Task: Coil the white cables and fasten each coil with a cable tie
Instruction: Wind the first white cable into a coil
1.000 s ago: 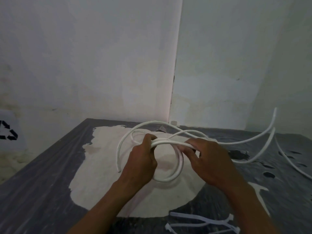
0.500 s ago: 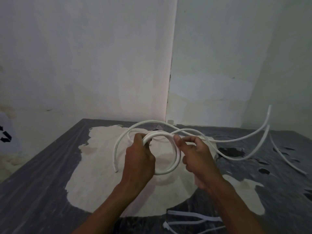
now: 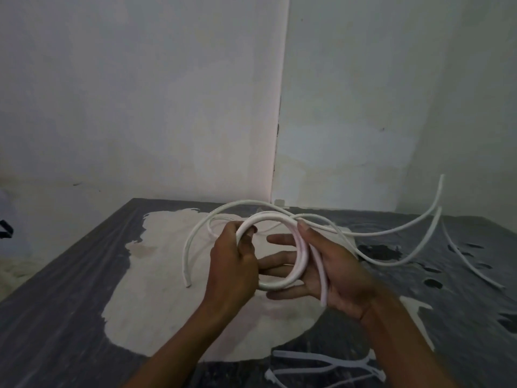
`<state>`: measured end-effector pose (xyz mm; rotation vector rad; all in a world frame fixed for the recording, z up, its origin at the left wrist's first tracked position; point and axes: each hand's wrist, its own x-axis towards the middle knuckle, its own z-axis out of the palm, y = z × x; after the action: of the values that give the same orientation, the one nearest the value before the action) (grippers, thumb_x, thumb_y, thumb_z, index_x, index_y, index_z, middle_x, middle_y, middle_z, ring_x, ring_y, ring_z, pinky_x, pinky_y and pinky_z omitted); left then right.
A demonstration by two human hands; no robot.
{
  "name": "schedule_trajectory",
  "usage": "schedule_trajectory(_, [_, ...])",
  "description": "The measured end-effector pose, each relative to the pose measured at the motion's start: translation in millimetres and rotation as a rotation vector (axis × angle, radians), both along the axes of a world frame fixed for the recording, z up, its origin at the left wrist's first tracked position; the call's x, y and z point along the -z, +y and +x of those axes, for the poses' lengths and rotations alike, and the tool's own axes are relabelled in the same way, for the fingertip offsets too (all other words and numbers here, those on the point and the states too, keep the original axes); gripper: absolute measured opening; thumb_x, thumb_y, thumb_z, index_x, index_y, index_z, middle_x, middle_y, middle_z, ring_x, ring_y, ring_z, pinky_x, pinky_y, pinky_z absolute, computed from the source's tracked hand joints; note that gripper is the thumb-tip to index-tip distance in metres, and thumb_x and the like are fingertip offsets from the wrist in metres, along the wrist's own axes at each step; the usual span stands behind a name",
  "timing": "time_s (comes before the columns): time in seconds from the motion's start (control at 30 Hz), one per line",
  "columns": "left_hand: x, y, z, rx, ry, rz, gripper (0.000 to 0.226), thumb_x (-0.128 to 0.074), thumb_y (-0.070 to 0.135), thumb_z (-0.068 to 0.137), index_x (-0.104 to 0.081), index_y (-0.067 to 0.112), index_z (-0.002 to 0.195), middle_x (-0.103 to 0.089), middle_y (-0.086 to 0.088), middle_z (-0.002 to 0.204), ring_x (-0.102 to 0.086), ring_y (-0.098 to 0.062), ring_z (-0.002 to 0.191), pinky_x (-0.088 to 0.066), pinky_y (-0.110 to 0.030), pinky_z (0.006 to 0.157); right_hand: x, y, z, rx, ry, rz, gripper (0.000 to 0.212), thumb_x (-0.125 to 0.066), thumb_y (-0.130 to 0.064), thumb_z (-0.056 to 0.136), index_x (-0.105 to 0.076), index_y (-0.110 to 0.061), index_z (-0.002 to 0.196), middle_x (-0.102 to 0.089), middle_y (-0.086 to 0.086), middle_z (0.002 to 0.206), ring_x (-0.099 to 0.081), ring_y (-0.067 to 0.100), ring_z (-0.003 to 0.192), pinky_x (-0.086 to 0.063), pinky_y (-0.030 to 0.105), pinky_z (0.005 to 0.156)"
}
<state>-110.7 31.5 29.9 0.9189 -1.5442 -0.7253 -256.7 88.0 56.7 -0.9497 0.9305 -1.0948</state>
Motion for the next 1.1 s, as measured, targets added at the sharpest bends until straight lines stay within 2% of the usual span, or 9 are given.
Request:
schedule_trajectory(0.07, [1.1,-0.1,0.0,-0.002,-0.020,0.009,0.021,-0.044,0.016,0.098,-0.048,0.036,0.091,-0.058,0.010,0.082,-0.061,-0.015,0.069,-0.055,-0.031,0.064,2.8,-2.6,1.7,0.010,-0.057,0.011,0.055,-0.039,-0.048,0.096,-0.059,0.001,0.111,-0.064,0.033,0.112,-0.062,0.047,0.106,-0.048,0.057,0.095])
schedule_trajectory(0.13, [4.1,-1.4,-1.1,-0.018,-0.035,0.037,0.017,-0.044,0.016,0.098,-0.050,0.032,0.095,-0.057,0.012,0.084,-0.062,-0.017,0.070,-0.056,-0.034,0.065,5.6,-4.1,5.1,0.069,-0.168,0.001,0.045,-0.043,-0.041,0.095,-0.059,-0.002,0.081,-0.066,0.025,0.081,-0.065,0.037,0.079,-0.050,0.048,0.083])
schedule_trajectory(0.2, [6.1,-2.0,-3.2,-0.032,-0.039,0.050,0.013,-0.043,0.017,0.098,-0.052,0.027,0.099,-0.057,0.011,0.084,-0.060,-0.016,0.067,-0.056,-0.032,0.062,7.2,-5.9,12.8,0.147,-0.337,0.013,0.042,-0.049,-0.038,0.090,-0.047,-0.010,0.059,-0.046,0.009,0.051,-0.049,0.022,0.051,-0.043,0.036,0.064])
schedule_trajectory(0.3, [7.4,1.3,-7.2,-0.047,-0.006,0.033,0.012,-0.042,0.019,0.098,-0.053,0.025,0.099,-0.058,0.006,0.081,-0.058,-0.015,0.063,-0.054,-0.029,0.060,11.5,-8.7,27.8,0.308,-0.363,0.004,0.052,-0.057,-0.046,0.085,-0.034,-0.016,0.049,-0.025,-0.002,0.037,-0.025,0.012,0.036,-0.030,0.026,0.044])
schedule_trajectory(0.47, [11.8,5.0,-8.4,-0.027,0.058,0.078,0.017,-0.042,0.022,0.099,-0.053,0.033,0.093,-0.060,0.003,0.077,-0.061,-0.018,0.062,-0.055,-0.031,0.057,17.1,-11.3,43.3,0.470,-0.415,-0.005,0.059,-0.058,-0.054,0.086,-0.036,-0.018,0.044,-0.025,-0.003,0.036,-0.021,0.008,0.031,-0.017,0.017,0.035])
schedule_trajectory(0.6, [9.2,3.5,-9.2,0.095,0.170,0.286,0.021,-0.041,0.024,0.100,-0.060,0.019,0.096,-0.054,-0.001,0.062,-0.056,-0.020,0.052,-0.049,-0.028,0.046,17.5,-13.2,42.9,0.589,-0.382,0.018,0.057,-0.060,-0.056,0.084,-0.039,-0.018,0.048,-0.027,-0.004,0.039,-0.021,0.007,0.031,-0.017,0.015,0.030])
schedule_trajectory(0.8, [-8.0,7.8,-5.4,0.488,0.557,0.574,0.020,-0.044,0.013,0.096,-0.051,0.008,0.078,-0.032,0.001,0.051,-0.030,-0.008,0.040,-0.033,-0.022,0.040,14.8,-14.7,36.0,0.625,-0.361,0.037,0.054,-0.060,-0.056,0.084,-0.040,-0.018,0.052,-0.027,-0.004,0.041,-0.020,0.007,0.032,-0.016,0.015,0.029])
schedule_trajectory(0.93, [-12.8,5.3,4.7,0.741,0.773,0.775,0.033,-0.049,0.036,0.088,-0.051,0.011,0.067,-0.027,0.001,0.047,-0.025,-0.009,0.038,-0.025,-0.021,0.038,12.8,-14.5,37.3,0.590,-0.374,0.080,0.055,-0.062,-0.058,0.082,-0.038,-0.018,0.053,-0.024,-0.004,0.041,-0.019,0.006,0.030,-0.016,0.015,0.028])
schedule_trajectory(1.1, [-10.4,10.6,0.9,0.658,0.818,0.829,0.046,-0.055,0.048,0.086,-0.042,0.016,0.056,-0.025,0.004,0.039,-0.021,-0.006,0.031,-0.018,-0.016,0.032,14.2,-10.5,42.9,0.568,-0.354,0.076,0.055,-0.070,-0.059,0.069,-0.036,-0.020,0.051,-0.023,-0.003,0.042,-0.017,0.007,0.031,-0.014,0.015,0.030])
